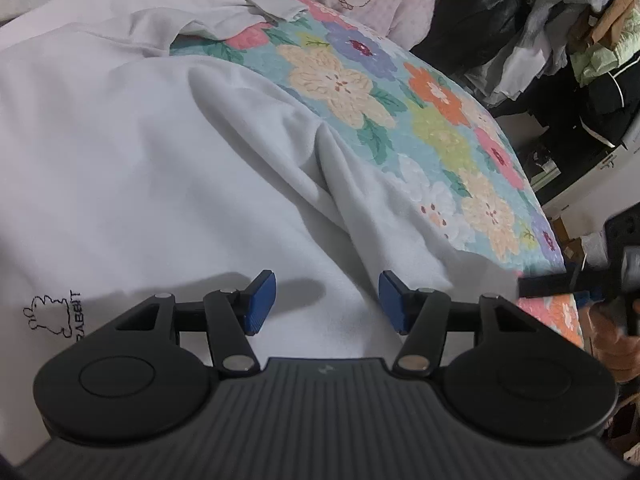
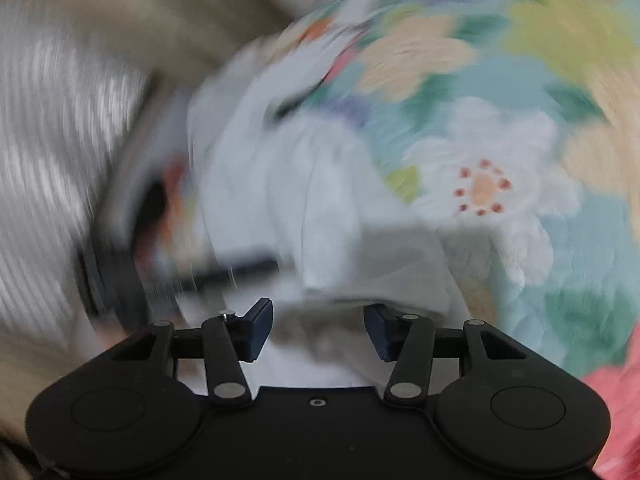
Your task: Fold clothes
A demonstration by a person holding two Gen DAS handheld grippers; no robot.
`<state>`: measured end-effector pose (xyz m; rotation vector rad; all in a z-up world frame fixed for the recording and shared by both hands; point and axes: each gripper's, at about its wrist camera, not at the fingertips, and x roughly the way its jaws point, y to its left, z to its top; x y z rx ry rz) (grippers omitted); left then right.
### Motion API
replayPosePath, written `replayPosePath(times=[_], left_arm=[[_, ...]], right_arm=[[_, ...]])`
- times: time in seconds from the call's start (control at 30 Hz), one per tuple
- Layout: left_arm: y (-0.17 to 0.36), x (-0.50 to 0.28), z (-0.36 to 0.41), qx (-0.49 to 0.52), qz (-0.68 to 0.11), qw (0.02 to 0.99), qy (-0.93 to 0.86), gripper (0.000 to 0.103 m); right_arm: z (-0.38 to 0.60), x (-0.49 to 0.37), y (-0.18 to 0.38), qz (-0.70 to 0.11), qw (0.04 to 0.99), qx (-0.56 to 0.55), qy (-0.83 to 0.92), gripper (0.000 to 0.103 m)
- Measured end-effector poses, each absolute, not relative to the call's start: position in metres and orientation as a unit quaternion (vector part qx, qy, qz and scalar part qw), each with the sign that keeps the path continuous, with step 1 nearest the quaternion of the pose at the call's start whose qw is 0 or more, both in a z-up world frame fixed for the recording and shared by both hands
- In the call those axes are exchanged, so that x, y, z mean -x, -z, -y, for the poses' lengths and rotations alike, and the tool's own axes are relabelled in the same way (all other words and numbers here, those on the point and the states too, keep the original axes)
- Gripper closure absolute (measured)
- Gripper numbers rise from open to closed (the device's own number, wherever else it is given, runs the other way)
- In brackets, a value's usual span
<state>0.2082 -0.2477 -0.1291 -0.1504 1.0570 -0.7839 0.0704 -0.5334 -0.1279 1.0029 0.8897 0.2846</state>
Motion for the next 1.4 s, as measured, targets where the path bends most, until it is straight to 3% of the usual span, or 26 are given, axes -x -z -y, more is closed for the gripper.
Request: replayPosePath(times=[0.1,0.2,0.3,0.53,0.63,0.8,0.9,1.0,1.3,1.37,1.4], left_arm=[[0.132,-0.207,0.249,0.066,-0.493,0.790,0.359,0.045],[0.133,-0.207,0.249,0.060,-0.492,0.793,0.353,0.045],[0.131,-0.208,0.245,0.052,-0.488,0.801,0.343,0.045],[0.123,-0.225,0.216,0.049,-0.466,0.831,0.300,0.045],[0.123,-0.238,0.198,0.062,-0.464,0.840,0.274,0.045],[0.136,-0.251,0.186,0.074,-0.478,0.835,0.261,0.045],[0.142,-0.252,0.192,0.056,-0.485,0.833,0.260,0.045],[0.142,-0.247,0.199,0.030,-0.478,0.837,0.265,0.045],[0.147,-0.235,0.194,0.023,-0.462,0.834,0.300,0.044],[0.144,-0.222,0.198,0.001,-0.459,0.833,0.309,0.044],[0.140,-0.215,0.200,-0.010,-0.460,0.831,0.312,0.044]], right_arm=[[0.536,-0.069,0.151,-0.386,0.722,-0.563,-0.113,0.042],[0.521,-0.078,0.151,-0.415,0.754,-0.507,-0.044,0.045],[0.508,-0.090,0.141,-0.435,0.803,-0.408,0.007,0.096],[0.531,-0.134,0.051,-0.380,0.917,-0.074,0.091,0.096],[0.578,-0.166,0.025,-0.357,0.921,-0.031,0.151,0.098],[0.638,-0.217,0.036,-0.363,0.910,-0.033,0.196,0.097],[0.654,-0.234,0.070,-0.391,0.889,-0.037,0.235,0.082],[0.664,-0.232,0.094,-0.406,0.866,-0.032,0.290,0.078],[0.635,-0.137,0.078,-0.367,0.869,-0.248,0.222,0.072],[0.611,-0.104,0.070,-0.366,0.869,-0.267,0.200,0.063],[0.597,-0.083,0.065,-0.361,0.870,-0.272,0.196,0.053]])
